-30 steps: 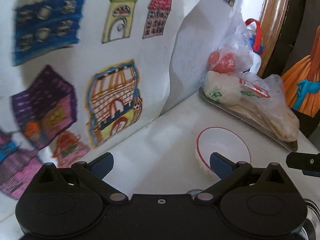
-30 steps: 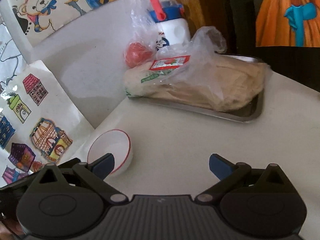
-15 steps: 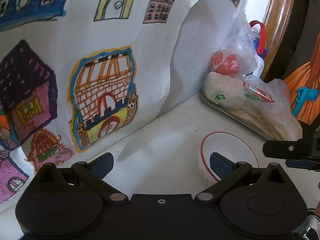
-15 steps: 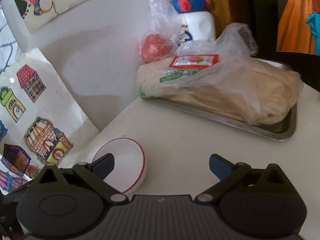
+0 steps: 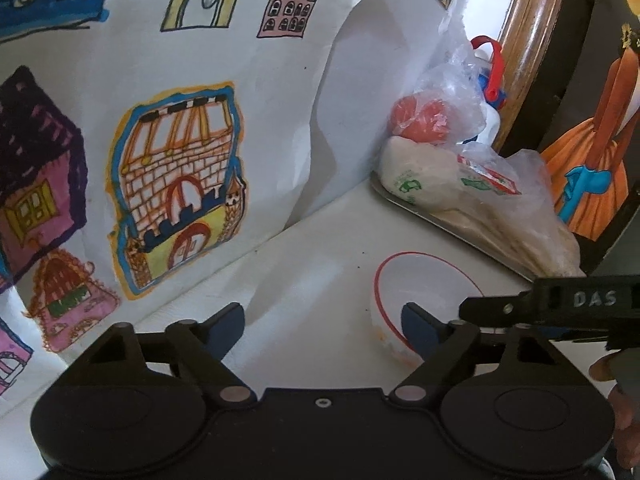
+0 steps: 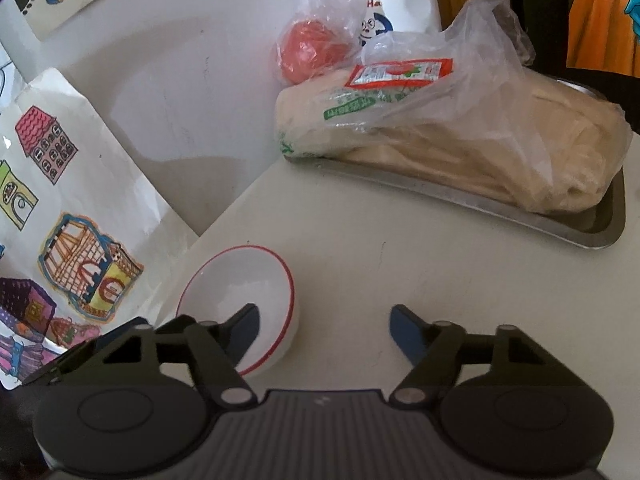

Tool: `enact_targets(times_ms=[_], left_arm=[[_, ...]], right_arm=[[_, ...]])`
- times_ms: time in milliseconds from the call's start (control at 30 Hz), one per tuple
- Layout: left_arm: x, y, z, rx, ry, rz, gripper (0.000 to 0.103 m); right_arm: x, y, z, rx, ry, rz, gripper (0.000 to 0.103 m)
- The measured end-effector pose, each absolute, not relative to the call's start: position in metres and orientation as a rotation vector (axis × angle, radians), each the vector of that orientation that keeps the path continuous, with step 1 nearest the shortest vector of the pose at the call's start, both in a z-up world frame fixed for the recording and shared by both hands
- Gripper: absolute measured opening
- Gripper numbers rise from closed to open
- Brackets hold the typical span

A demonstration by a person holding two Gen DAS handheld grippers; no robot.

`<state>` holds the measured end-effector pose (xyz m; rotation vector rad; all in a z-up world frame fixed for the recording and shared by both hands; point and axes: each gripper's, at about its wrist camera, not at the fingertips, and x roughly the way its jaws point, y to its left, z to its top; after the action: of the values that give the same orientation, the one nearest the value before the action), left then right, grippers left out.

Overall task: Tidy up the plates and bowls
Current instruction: 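Move both grippers to the smaller red-rimmed white bowl and grasp its rim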

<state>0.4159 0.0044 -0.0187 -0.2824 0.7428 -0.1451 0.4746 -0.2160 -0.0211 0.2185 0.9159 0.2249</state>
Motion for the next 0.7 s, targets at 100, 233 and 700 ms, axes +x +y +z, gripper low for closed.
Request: enact_targets(times_ms=[100, 233, 700], left_arm=[[0.417, 0.005, -0.019, -0.297, 0.746, -0.165, 0.079], [0.416, 0.005, -0.019, -0.302, 0.743, -0.180, 0.074], [0.417, 0.004, -0.020, -0.361, 0.731, -0.292, 0.035]], right_arm=[[0.474, -0.215, -0.021, 0.215, 0.922, 0.232, 0.060], [0.473, -0.213, -0.021, 0.213, 0.921, 0.245, 0.053], [0.471, -0.207, -0.020, 0.228, 0.914, 0.307, 0.021]])
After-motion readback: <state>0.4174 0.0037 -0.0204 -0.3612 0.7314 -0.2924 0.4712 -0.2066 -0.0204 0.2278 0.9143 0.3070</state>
